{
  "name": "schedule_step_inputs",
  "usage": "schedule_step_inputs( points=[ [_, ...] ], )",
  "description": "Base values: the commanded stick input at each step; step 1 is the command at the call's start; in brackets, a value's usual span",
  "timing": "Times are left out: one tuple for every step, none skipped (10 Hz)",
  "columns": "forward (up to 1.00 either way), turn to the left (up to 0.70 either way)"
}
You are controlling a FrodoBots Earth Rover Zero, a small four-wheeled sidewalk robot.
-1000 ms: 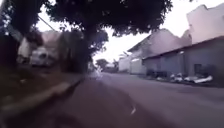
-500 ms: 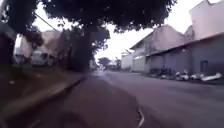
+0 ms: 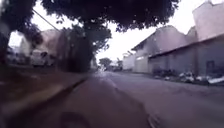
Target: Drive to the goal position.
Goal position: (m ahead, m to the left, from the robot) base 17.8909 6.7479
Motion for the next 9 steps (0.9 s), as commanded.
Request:
schedule_step_inputs(
  points=[
    [0.70, 0.00],
    [0.70, 0.00],
    [0.70, 0.00],
    [0.70, 0.00],
    [0.70, 0.00],
    [0.70, 0.00],
    [0.70, 0.00],
    [0.70, 0.00],
    [0.70, 0.00]
  ],
)
